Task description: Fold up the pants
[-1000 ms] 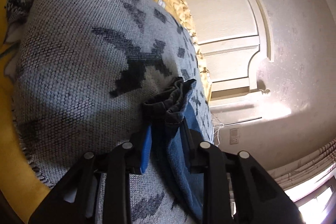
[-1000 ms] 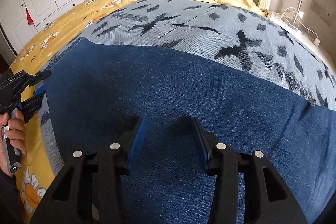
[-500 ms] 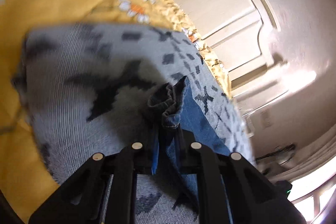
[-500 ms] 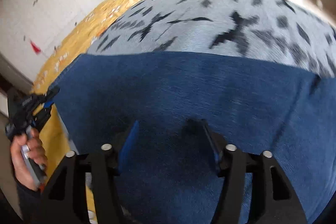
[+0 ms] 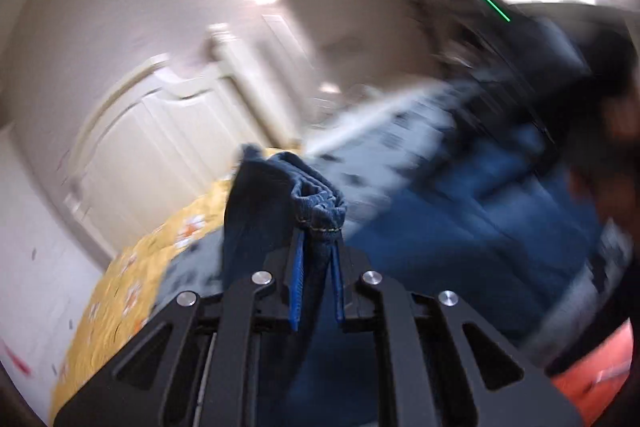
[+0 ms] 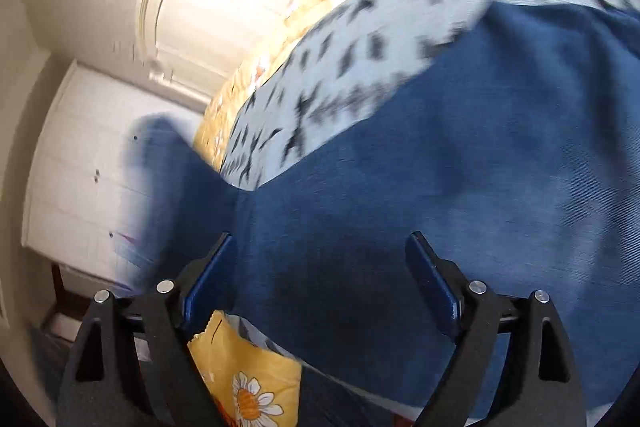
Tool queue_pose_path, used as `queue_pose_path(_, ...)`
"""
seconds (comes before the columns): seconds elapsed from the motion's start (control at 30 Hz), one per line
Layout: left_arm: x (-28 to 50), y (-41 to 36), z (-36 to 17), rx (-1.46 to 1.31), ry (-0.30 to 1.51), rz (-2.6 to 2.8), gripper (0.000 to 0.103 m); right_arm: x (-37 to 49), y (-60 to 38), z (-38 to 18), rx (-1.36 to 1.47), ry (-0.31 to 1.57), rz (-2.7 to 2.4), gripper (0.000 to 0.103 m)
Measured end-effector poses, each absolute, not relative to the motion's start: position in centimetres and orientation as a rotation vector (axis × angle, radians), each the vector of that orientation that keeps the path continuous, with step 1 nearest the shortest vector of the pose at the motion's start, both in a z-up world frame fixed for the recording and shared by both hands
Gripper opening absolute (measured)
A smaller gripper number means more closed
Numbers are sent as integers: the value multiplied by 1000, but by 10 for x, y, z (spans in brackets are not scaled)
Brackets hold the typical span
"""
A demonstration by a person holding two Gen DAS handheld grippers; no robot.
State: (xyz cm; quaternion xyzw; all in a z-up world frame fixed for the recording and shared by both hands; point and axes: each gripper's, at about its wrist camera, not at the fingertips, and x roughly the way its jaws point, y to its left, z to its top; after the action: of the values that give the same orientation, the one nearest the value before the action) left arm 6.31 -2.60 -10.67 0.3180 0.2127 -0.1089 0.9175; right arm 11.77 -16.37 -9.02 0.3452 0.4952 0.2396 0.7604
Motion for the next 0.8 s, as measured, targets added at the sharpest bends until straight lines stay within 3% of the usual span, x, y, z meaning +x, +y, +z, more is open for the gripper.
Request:
queue_pose_path(0.1, 46, -73, -189, 825, 506, -324, 11, 104, -204, -104, 799, 1091, 467, 84)
queue_pose_path(0.17, 43, -72, -203, 815, 504, -315, 11, 99, -219, -110, 813, 1097, 455, 84)
queue_pose_path(0.43, 51, -42, -155, 592, 470, -278, 11, 117, -177, -126, 890, 1251, 671, 84)
queue_pose_path(0.73, 48, -38, -146, 575, 451, -288, 11, 156, -114, -135, 851, 1354, 699, 84)
queue_pose_path(0.77, 46, -39, -147, 587, 447, -292, 11, 161, -108, -135, 817, 1342, 693, 81)
queue_pose_path(0.8, 43, -40, -148, 602, 441, -296, 11, 169, -103, -135, 772, 1312, 674, 67)
